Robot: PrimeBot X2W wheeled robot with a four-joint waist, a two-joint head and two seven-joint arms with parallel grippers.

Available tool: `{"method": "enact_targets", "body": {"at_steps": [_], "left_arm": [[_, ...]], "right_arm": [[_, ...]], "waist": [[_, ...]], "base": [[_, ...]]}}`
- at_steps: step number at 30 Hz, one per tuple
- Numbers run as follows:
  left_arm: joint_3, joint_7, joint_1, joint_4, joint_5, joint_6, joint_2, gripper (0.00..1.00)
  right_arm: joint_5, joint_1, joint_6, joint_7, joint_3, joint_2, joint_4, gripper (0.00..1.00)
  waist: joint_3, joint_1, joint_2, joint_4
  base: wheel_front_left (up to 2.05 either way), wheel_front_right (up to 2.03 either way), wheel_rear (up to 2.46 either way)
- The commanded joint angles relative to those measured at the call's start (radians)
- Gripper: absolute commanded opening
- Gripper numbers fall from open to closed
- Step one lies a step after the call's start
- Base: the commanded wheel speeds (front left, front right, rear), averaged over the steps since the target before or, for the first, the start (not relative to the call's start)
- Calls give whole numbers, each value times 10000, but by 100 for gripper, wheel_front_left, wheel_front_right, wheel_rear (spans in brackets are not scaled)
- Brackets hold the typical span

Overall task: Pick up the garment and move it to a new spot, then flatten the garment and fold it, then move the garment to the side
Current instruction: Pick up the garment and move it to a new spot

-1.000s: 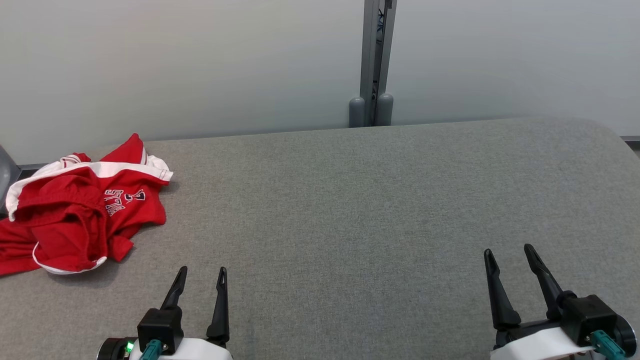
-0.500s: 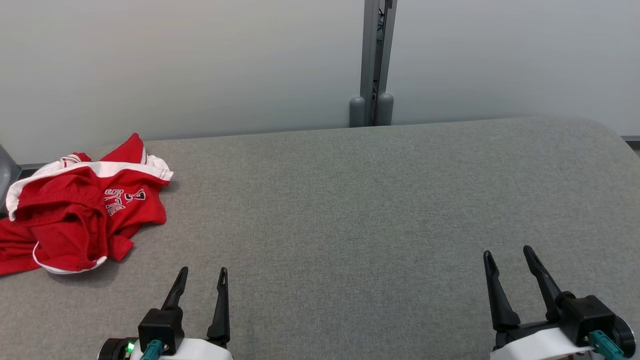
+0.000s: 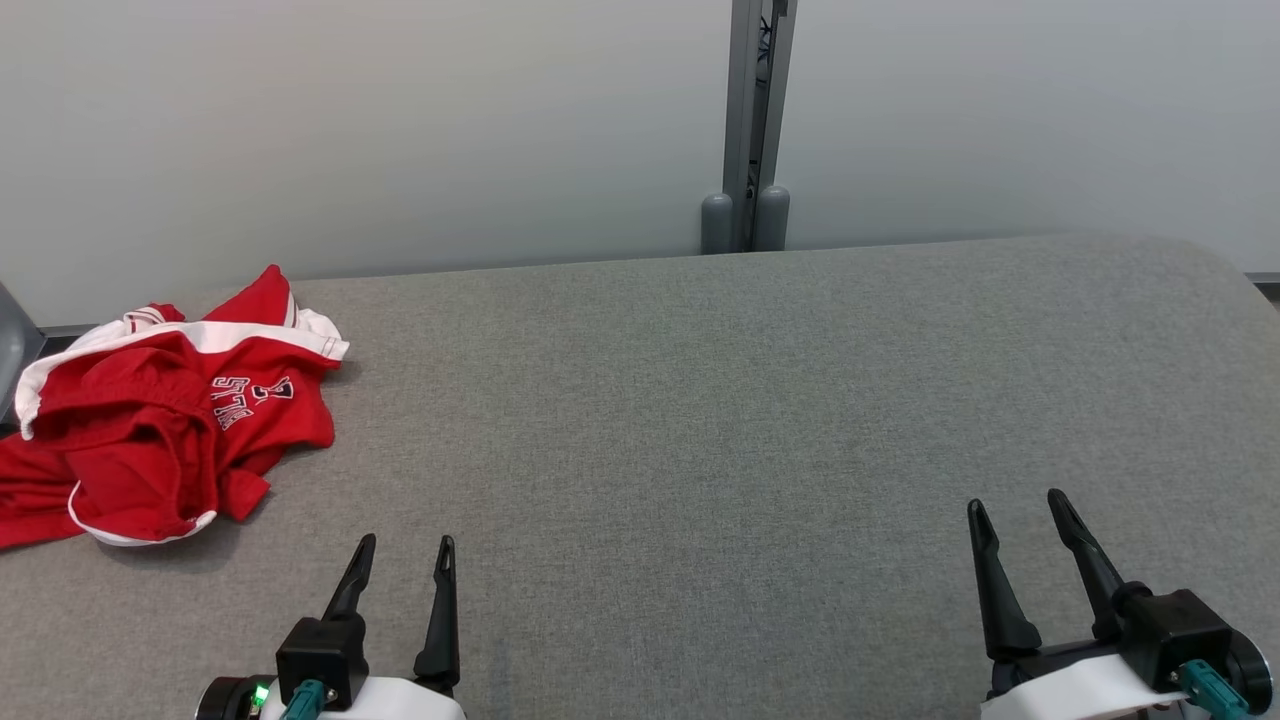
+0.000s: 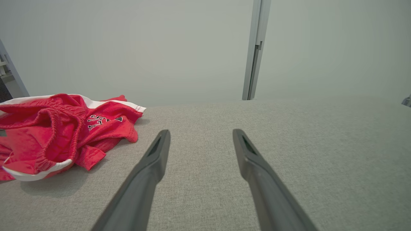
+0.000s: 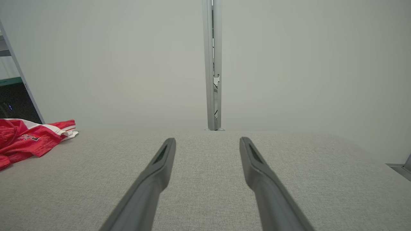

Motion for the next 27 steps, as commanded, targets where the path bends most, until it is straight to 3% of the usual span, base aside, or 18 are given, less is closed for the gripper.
{"method": "enact_targets", "body": {"at_steps": [1, 9, 27], "left_arm": [[24, -24, 30, -5, -52, -30, 51, 100], [-50, -24, -157, -1, -22, -13, 55, 100], [283, -23, -269, -113, 226, -80, 49, 100]], "right_arm": [[-29, -42, 20, -54, -27, -78, -30, 100], [16, 7, 19, -53, -7, -75, -50, 100], [163, -122, 19, -53, 138, -72, -55, 100]], "waist": [[2, 0, 0, 16], [40, 0, 0, 565], [172, 0, 0, 3141]], "base": [[0, 0, 0], [0, 0, 0], [0, 0, 0]]}}
